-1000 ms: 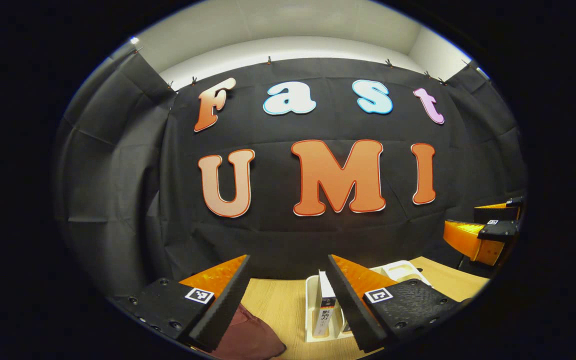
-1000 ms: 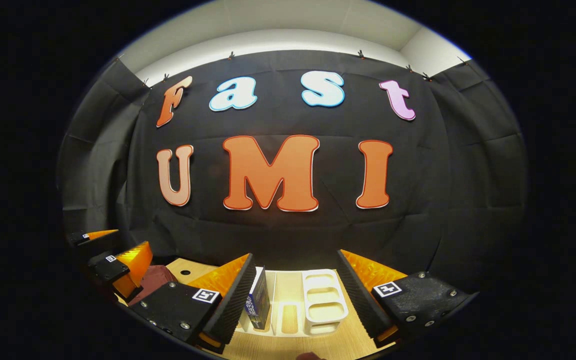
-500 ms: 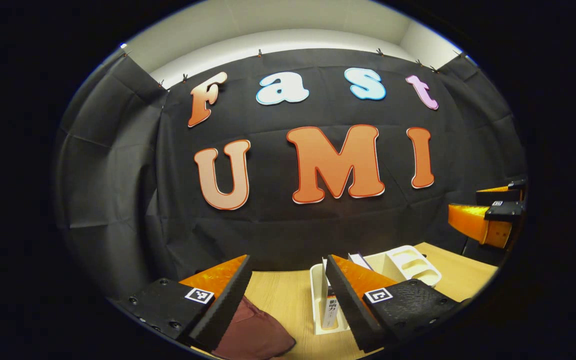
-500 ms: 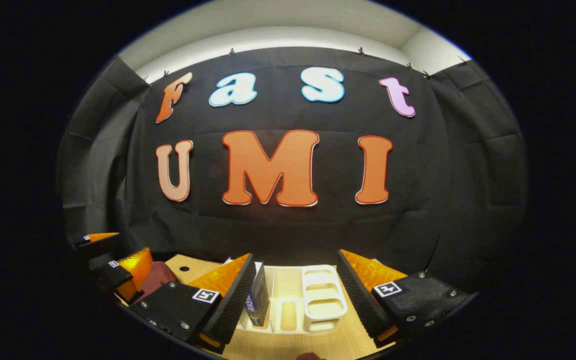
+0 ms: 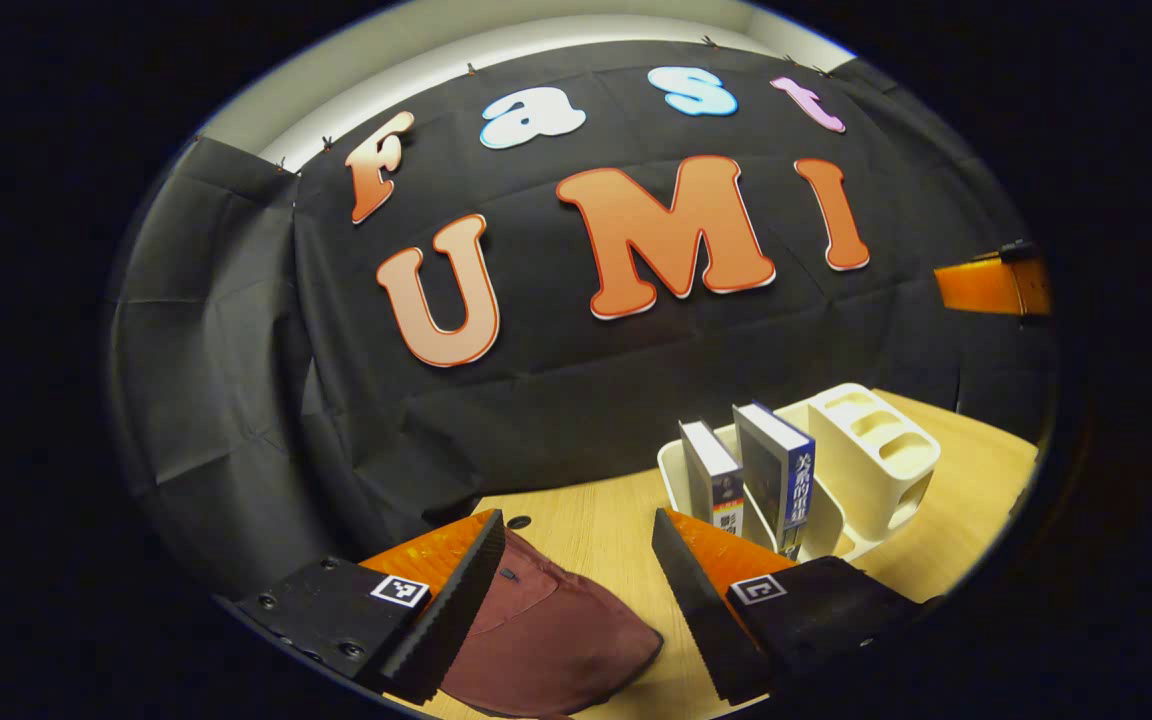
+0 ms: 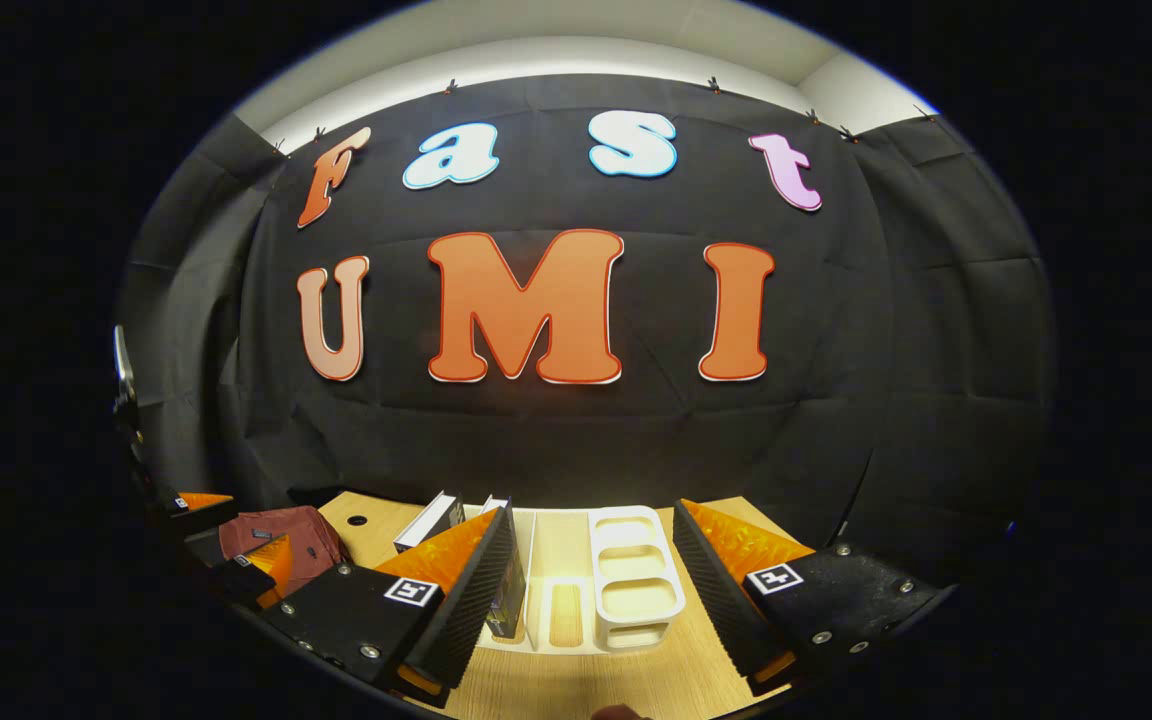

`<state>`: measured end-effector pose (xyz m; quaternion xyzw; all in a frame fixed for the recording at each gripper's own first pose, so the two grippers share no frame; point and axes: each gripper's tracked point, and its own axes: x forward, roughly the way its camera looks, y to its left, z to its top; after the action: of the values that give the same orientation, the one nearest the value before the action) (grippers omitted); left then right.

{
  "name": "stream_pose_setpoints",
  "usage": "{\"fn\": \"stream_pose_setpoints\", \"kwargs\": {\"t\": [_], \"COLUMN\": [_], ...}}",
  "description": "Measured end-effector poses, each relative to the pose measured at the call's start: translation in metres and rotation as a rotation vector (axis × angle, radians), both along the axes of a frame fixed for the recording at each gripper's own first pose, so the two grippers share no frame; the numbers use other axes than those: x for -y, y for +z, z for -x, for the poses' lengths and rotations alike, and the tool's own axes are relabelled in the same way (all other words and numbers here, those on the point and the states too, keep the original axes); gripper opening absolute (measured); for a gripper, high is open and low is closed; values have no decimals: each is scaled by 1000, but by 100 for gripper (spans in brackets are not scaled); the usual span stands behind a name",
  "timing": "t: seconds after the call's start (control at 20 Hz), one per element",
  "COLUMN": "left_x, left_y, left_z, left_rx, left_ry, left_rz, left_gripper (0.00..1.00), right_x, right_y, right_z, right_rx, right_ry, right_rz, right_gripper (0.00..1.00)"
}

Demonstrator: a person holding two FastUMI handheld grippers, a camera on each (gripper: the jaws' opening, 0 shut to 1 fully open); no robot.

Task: Open the schoolbag, grab two books from the bookshelf and put them into the schoolbag.

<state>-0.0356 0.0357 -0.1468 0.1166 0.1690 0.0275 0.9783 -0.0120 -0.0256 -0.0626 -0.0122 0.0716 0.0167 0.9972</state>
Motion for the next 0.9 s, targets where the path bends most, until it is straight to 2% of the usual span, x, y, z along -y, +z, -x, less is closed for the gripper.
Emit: {"fn": "stream_pose_setpoints", "kwargs": {"t": [0.4, 0.65, 0.7, 0.75, 0.9], "left_x": [-15, -25, -24, -24, -27], "left_y": [-83, -139, -148, -155, -175], "left_z": [26, 54, 58, 58, 70], "left_rx": [-174, -332, -351, -365, -415], "left_ry": [-33, -35, -42, -46, -64], "left_rz": [-148, -230, -235, -246, -283], "left_gripper": [94, 97, 91, 98, 98], "right_x": [5, 4, 3, 3, 5], "right_y": [-13, -27, -29, -31, -36], "right_z": [0, 3, 4, 5, 8], "right_rx": [-32, -68, -73, -79, -94], "right_ry": [-14, -10, -9, -10, -11], "right_rz": [15, 25, 28, 31, 35], "right_gripper": [96, 96, 96, 96, 96]}}
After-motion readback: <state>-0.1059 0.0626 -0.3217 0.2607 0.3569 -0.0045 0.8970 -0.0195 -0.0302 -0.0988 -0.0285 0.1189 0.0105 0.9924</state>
